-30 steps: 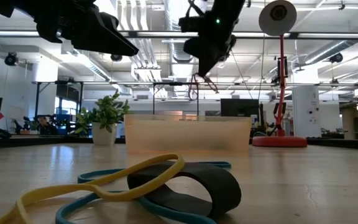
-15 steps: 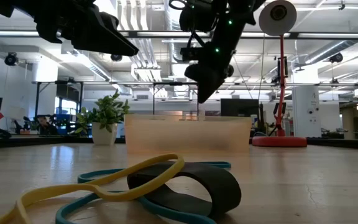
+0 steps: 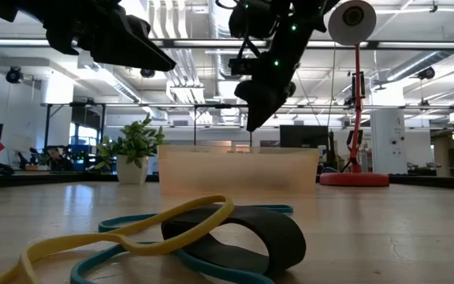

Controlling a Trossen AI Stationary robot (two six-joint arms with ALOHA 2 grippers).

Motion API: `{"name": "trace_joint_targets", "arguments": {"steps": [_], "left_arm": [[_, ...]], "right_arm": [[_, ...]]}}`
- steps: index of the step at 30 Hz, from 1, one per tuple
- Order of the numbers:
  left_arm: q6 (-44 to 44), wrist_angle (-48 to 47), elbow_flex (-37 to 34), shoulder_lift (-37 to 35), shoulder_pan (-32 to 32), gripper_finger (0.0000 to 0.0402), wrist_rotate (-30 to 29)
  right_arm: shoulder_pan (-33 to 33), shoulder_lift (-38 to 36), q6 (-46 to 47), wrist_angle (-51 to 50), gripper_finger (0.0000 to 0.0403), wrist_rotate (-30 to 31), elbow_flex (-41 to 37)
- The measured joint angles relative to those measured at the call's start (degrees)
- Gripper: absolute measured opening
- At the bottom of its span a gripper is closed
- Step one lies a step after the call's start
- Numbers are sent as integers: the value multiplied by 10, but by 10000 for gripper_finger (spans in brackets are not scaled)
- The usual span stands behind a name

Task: Pick and place rubber bands into bin
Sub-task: Put the black rubber band into the orange bin

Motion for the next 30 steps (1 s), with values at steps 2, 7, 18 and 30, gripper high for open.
{"name": "trace_joint_targets", "arguments": {"steps": [2,7,18,30], "left_arm": [[-2,-2,0,0,0,141,0],[-3,-18,-2,5,0,141,66],[41,69,0,90,1,141,186],[41,-82,180,269,3,141,326]], "right_arm": [[10,-7,-7,-3,172,-4,0],[53,-26,-30,-15,170,-60,-7],[208,-83,8,-11,152,-105,-109],[387,-194,184,130,143,-76,-287]]}}
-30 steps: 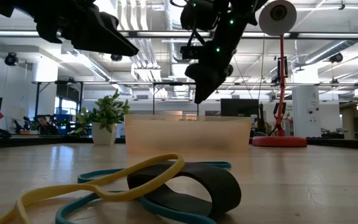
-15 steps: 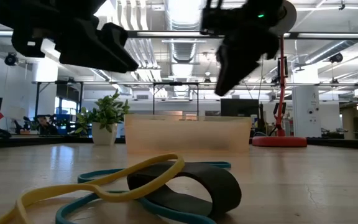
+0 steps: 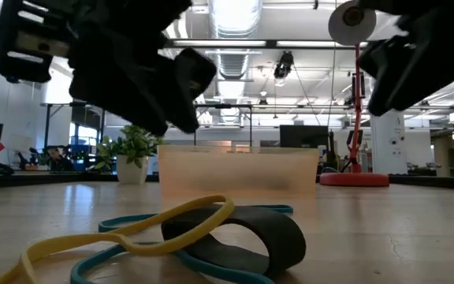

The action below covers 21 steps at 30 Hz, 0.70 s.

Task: Pick and place rubber bands into bin
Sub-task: Put the black rubber band into the orange bin

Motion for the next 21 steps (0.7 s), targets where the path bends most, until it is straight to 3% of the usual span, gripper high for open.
{"name": "trace_joint_targets", "arguments": {"steps": [7,21], "left_arm": [[7,-78,100,64,-5,141,91],[90,-78,148,146,-14,141,110]], "right_arm": [[69,-41,78,45,136,88,-60],[111,-33,118,65,128,140,-77]]}}
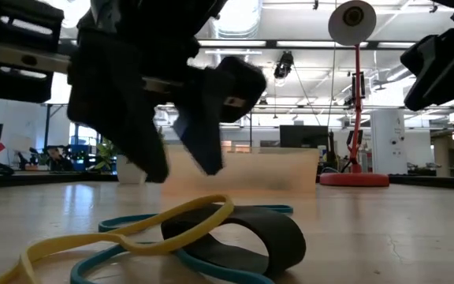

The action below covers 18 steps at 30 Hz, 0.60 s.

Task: Pick and place rubber bands into bin
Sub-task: Put the black rubber band into the orange bin

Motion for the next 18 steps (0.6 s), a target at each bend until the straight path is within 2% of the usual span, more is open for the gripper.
{"name": "trace_joint_targets", "arguments": {"steps": [8,18], "left_arm": [[1,32,1,18,0,141,43],[2,83,1,35,0,141,63]], "right_arm": [[0,0,-2,7,123,3,-2],[0,0,-2,12,121,14,-3]]}}
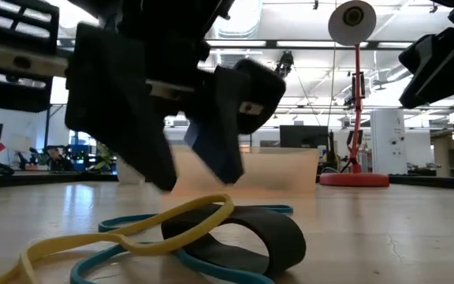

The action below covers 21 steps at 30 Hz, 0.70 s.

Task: Pick and place rubber bands into bin
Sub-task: Put the black rubber band into the orange bin

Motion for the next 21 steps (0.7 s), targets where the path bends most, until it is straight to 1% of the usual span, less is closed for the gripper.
{"name": "trace_joint_targets", "arguments": {"steps": [7,10,16,19,21], "left_arm": [[-2,33,0,21,0,141,14],[-10,33,4,38,-1,141,19],[-18,34,8,43,-1,140,19],[-18,33,8,43,-1,124,18],[-18,33,8,42,-1,101,18]], "right_arm": [[0,0,0,5,116,0,0],[0,0,0,10,117,0,0],[0,0,0,10,118,0,-2],[0,0,0,10,118,0,-2],[0,0,0,11,118,0,-2]]}}
